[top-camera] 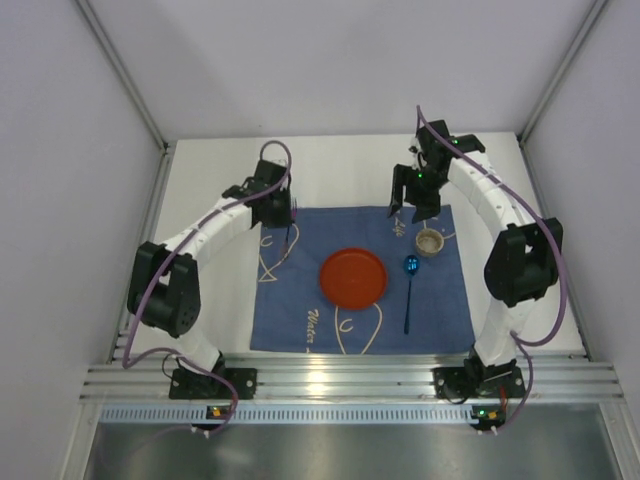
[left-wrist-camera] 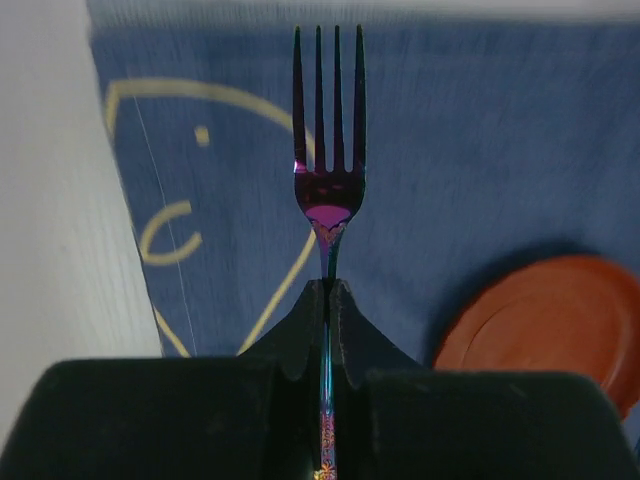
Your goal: Set the dinner table for one person
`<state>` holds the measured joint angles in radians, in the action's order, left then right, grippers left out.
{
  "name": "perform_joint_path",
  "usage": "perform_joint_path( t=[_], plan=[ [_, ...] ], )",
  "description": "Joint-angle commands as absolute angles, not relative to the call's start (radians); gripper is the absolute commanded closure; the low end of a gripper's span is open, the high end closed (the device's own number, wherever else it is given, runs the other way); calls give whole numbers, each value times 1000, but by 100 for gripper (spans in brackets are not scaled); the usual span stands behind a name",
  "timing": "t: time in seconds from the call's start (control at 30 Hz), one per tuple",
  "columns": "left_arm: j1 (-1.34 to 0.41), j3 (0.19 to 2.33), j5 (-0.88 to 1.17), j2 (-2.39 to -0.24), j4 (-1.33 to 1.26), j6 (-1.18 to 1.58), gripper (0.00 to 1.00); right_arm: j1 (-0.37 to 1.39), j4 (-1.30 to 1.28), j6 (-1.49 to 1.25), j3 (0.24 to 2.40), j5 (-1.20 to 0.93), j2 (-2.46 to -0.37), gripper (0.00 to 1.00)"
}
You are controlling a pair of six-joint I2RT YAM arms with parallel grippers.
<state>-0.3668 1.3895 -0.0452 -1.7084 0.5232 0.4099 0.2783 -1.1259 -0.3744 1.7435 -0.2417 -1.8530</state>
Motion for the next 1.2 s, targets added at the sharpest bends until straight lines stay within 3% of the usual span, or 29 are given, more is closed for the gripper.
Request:
perform_joint_path(
  t=[0.0,0.07,0.17,0.53,0.6,0.63,0.7,0.8,0.97,1.1,1.17],
  plan=[
    [-411,1173,-8,-1611,516,440,100,276,-1103,-405,1786,-276,-1874,32],
    [-425,1074,33,-1574,479,466,100,282,-1098,-411,1775,-282,-1884,22],
    [-475,1031,31,-1586,459,486,100,290,-1101,-405,1770,-284,-1893,14],
    [-529,919,74,-1620,426,597,98,293,-1104,-414,1764,-285,-1917,7],
    [-531,907,92,-1620,429,603,72,296,-1104,-414,1764,-288,-1917,7],
    [-532,907,91,-1615,437,610,50,295,-1104,-414,1760,-287,-1914,7],
    [-534,920,71,-1598,471,615,39,295,-1104,-413,1756,-285,-1911,6],
    [-534,986,20,-1559,549,615,14,296,-1101,-410,1755,-282,-1902,5],
    [-528,1210,-107,-1494,678,575,5,319,-1095,-393,1808,-273,-1861,3],
    [-511,1409,-312,-1483,749,467,4,330,-1095,-371,1940,-252,-1816,2],
    [-511,1419,-484,-1441,653,408,3,330,-1092,-356,2020,-206,-1778,2]
  ],
)
